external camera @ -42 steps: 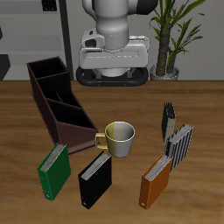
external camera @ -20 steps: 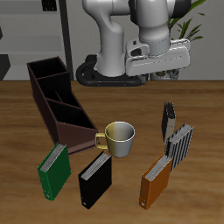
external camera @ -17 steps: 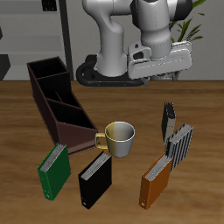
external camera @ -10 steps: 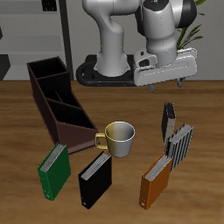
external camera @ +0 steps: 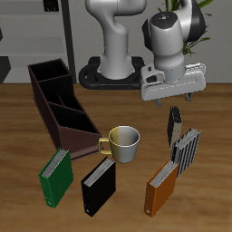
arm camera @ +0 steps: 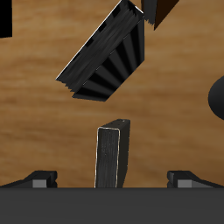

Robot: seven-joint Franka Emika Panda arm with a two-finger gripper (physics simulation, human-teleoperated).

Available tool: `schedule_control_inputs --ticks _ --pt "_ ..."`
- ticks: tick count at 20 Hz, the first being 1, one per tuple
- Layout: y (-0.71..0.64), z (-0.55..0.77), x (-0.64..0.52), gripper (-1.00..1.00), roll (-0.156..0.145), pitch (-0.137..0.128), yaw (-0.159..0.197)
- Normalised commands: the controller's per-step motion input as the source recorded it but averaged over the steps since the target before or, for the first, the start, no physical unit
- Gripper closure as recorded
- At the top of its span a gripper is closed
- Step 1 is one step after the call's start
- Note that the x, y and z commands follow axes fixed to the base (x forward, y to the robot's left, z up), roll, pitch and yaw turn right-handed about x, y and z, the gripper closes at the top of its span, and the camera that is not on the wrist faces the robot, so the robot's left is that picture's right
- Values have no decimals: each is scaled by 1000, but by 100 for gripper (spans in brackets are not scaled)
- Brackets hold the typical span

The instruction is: Place the yellow book into the right desk caddy's front compartment and place the orange book into the right desk caddy's left compartment and place the black book into the right desk caddy's back compartment

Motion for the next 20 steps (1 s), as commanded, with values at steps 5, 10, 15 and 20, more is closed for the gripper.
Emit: schedule_control_inputs --ticks 5,10,15,20 --pt "-13 -156 120 -100 -11 -1 -5" --pt "52 -247 88 -100 4 31 -4" --pt "54 -240 -1 -100 -2 23 -6" --pt "59 -184 -141 -100 6 13 5"
